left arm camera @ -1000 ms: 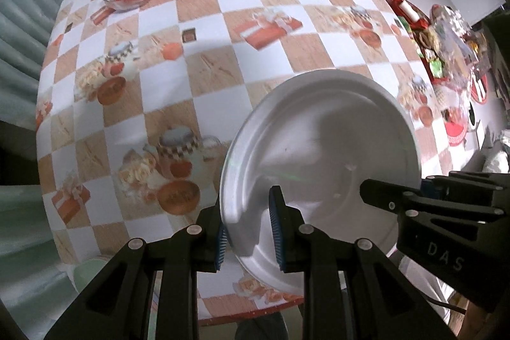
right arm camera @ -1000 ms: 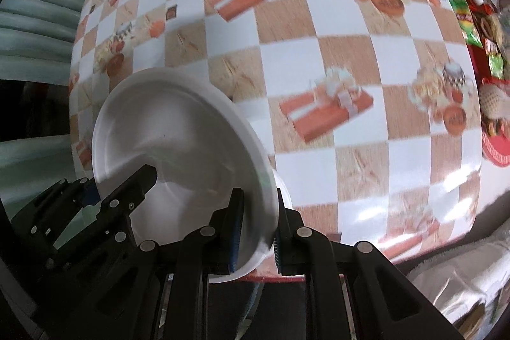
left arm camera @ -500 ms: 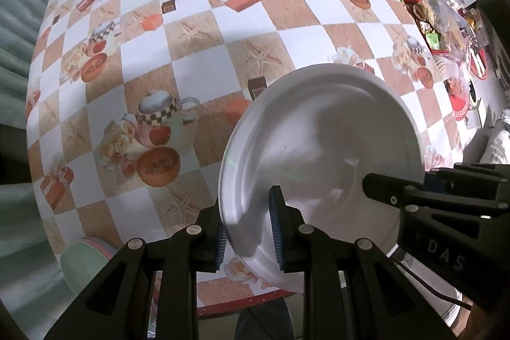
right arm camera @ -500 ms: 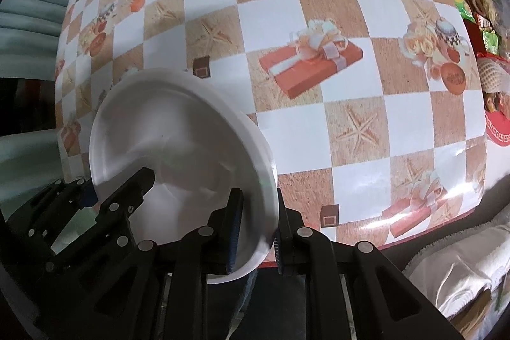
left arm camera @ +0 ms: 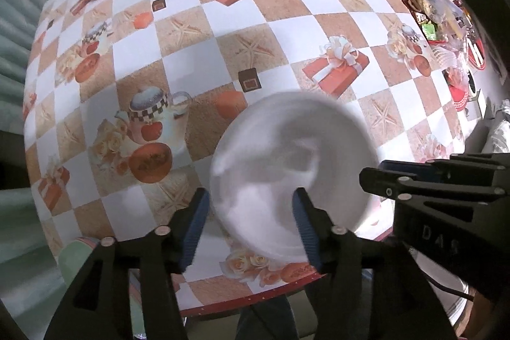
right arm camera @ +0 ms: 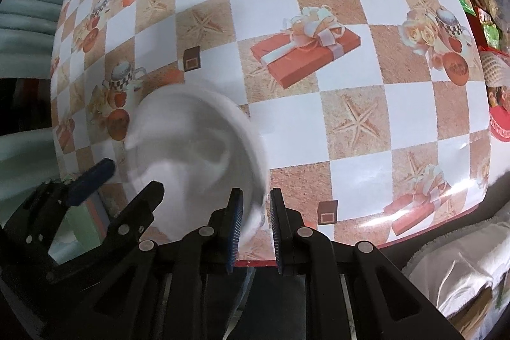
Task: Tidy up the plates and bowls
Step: 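Lower the third bowl onto the stack and open both grippers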
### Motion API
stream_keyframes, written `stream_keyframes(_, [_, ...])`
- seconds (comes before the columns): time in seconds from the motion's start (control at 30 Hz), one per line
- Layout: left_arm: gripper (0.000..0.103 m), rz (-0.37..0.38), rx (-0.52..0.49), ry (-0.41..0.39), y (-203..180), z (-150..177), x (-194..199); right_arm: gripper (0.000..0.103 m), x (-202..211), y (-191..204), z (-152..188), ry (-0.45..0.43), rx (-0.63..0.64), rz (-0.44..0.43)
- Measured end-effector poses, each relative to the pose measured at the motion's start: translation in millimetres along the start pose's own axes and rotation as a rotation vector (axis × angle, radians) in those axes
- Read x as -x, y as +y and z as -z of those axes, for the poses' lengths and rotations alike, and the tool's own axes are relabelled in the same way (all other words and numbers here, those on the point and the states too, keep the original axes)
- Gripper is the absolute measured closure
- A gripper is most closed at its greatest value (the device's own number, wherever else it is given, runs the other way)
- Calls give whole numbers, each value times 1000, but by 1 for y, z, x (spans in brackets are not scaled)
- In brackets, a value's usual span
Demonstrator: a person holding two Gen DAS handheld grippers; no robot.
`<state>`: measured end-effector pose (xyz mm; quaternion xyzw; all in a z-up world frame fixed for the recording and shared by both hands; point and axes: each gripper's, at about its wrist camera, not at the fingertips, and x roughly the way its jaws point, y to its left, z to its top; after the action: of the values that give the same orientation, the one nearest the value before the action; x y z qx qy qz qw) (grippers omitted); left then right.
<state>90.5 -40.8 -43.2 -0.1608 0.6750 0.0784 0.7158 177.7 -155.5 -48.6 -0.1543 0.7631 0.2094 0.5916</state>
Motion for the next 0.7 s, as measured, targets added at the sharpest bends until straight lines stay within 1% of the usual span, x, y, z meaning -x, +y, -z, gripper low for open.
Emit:
stream_keyframes(0.03, [35,2,5,-5,1,0,1,84,0,-2,0,2,-5,0])
stream_keyframes(0.07, [32,-1,9,-10,3,0,2,74,1,-3,0,3,-8,2])
stream_keyframes(0.1, [30,-11,11,-16,4,0,4,46,2,-5,-1,0,-13,5])
stream_keyframes(0.13, [27,-11,14,-19,6,0,5,15,5,-9,-1,-11,-24,4])
stream_keyframes(0.17, [24,-6,17,-22,8,1,6,9,7,-11,-1,-22,-31,-4])
stream_keyframes(0.27, [24,3,25,-28,16,4,9,7,14,-16,1,-33,-51,-24])
stream_keyframes(0.43, [24,23,33,7,30,16,9,7,14,-20,3,-19,-63,19])
stream_keyframes(0.5, [24,20,42,18,37,22,9,7,14,-24,8,-14,-77,29])
stream_keyframes(0.7, [24,15,97,62,56,37,5,7,8,-23,22,3,-109,48])
